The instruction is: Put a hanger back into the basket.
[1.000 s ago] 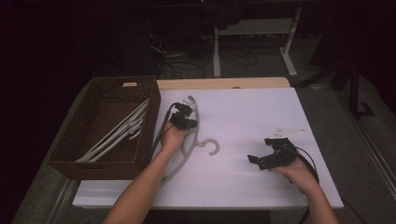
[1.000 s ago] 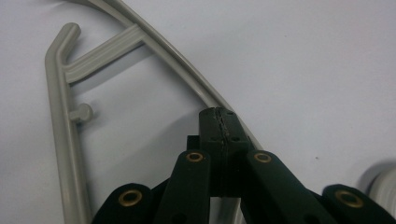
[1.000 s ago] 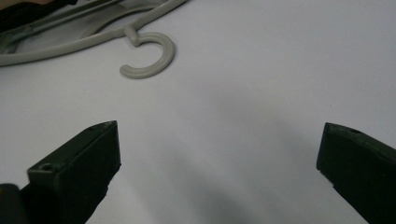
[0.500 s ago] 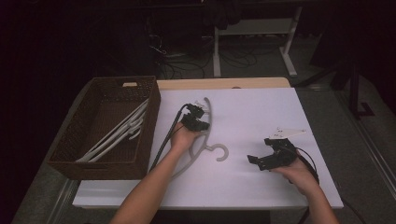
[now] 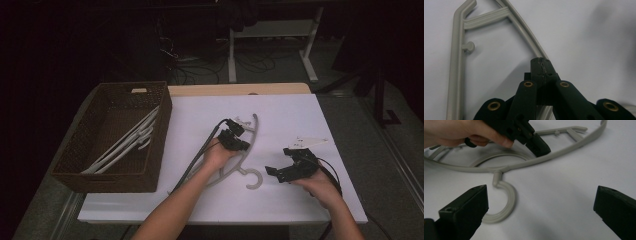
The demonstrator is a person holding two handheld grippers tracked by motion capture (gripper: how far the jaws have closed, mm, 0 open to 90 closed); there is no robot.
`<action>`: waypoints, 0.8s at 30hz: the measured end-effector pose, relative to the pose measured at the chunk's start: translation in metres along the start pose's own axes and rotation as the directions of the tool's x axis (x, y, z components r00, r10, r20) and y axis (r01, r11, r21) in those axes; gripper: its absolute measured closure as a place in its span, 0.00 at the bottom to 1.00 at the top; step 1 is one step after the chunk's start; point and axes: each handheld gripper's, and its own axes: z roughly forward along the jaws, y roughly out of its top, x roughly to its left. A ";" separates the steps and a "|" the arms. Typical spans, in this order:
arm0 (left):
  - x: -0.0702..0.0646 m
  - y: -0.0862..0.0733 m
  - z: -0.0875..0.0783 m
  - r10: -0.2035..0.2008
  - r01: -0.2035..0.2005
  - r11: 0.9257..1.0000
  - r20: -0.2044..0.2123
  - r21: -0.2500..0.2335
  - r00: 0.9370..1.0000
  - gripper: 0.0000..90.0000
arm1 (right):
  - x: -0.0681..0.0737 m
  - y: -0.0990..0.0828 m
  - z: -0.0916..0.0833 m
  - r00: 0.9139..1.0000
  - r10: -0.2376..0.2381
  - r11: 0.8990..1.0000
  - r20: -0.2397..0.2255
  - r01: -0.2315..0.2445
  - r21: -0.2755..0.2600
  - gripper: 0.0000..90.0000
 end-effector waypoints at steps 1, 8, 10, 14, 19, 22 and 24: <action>-0.004 0.000 0.001 0.004 -0.004 1.000 0.015 -0.001 1.000 1.00 | -0.001 0.000 -0.001 1.000 0.003 1.000 0.002 -0.003 -0.006 0.00; -0.021 0.001 0.007 0.046 -0.047 0.999 0.070 0.009 0.996 1.00 | -0.004 0.001 -0.006 1.000 0.013 1.000 0.008 -0.012 -0.026 0.00; -0.018 0.000 0.000 0.051 -0.051 0.999 0.054 0.008 0.997 0.95 | -0.004 0.002 -0.007 1.000 0.013 0.999 0.011 -0.013 -0.030 0.00; -0.010 -0.008 -0.029 0.050 -0.049 0.999 0.045 -0.021 0.998 0.80 | -0.004 0.003 -0.007 1.000 0.007 1.000 0.011 -0.007 -0.030 0.00; -0.001 -0.026 -0.068 0.044 -0.041 0.997 0.058 -0.065 0.997 0.58 | -0.003 0.003 -0.007 1.000 0.011 1.000 0.015 -0.010 -0.024 0.00; 0.003 -0.040 -0.088 0.038 -0.031 0.996 0.085 -0.085 0.996 0.46 | -0.005 0.004 -0.006 1.000 0.012 1.000 0.019 -0.012 -0.017 0.00; 0.002 -0.052 -0.101 0.046 -0.035 0.994 0.105 -0.102 0.993 0.40 | -0.005 0.006 -0.005 1.000 0.009 1.000 0.024 -0.009 -0.007 0.00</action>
